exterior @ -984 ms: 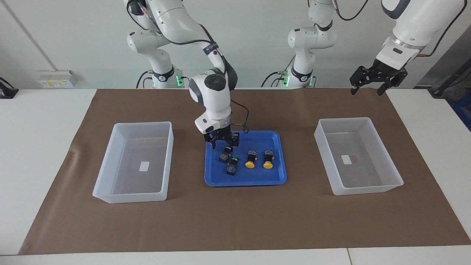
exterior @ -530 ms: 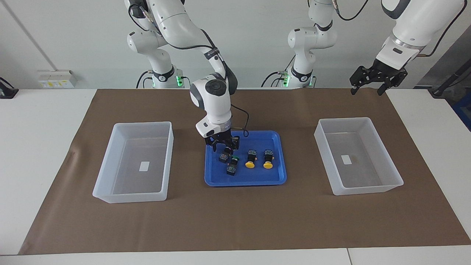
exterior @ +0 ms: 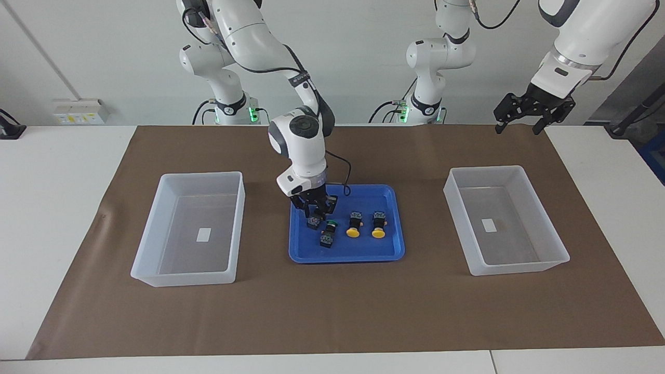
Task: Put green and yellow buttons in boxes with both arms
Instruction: 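Carry the green button into the nearby clear box and open the right gripper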
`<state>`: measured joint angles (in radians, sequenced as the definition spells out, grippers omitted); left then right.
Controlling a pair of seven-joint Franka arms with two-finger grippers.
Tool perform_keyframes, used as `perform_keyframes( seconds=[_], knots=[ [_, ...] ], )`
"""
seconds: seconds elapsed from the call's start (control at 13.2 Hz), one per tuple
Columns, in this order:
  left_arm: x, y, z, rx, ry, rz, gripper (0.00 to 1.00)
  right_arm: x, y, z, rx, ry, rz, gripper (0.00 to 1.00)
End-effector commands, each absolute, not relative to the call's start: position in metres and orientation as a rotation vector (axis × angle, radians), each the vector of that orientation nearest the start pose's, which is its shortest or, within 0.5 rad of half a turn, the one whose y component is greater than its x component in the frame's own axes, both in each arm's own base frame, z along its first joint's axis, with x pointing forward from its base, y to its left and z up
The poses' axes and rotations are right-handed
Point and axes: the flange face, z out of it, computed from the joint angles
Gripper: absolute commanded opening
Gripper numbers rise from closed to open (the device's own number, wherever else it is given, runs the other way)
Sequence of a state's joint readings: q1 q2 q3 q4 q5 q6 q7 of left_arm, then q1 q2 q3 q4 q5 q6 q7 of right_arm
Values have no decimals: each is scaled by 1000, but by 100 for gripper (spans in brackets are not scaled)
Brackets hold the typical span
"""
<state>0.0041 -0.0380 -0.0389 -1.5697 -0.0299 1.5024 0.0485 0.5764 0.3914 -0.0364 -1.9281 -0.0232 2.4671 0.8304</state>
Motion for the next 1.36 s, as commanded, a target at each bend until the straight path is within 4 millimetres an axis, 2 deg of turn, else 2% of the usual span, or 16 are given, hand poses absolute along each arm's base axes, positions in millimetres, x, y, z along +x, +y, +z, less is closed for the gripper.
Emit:
perform_keyframes(
  seconds=[0.0,0.08,0.23,0.38,0.45,0.53,0.61,0.76,0.83,0.98,1.21,1.29],
  knots=[
    [533,-22,638,-3170,148,31,100,545,328,301,-3023,464,-228,0],
    [533,-21,638,-3170,146,31,100,549,327,313,-3019,471,-233,0],
    [533,-21,638,-3170,146,31,100,560,318,353,-3037,485,-211,0],
    [533,-22,638,-3170,148,29,100,562,312,393,-3026,499,-224,0],
    [533,-22,638,-3170,148,29,100,560,303,413,-3024,510,-229,0],
    [533,-21,638,-3170,146,29,100,562,285,432,-3036,508,-227,0],
    [533,-21,638,-3170,146,29,100,567,258,449,-3049,477,-229,0],
    [533,-21,638,-3170,146,31,100,581,195,471,-3086,358,-232,0],
    [533,-21,638,-3170,146,29,100,586,170,475,-3105,293,-224,0],
    [533,-21,638,-3170,146,31,100,596,121,470,-3126,204,-227,0],
    [533,-21,638,-3169,145,29,100,609,48,445,-3153,44,-237,0],
    [533,-21,638,-3168,145,29,100,612,34,432,-3158,16,-244,0]
  ],
)
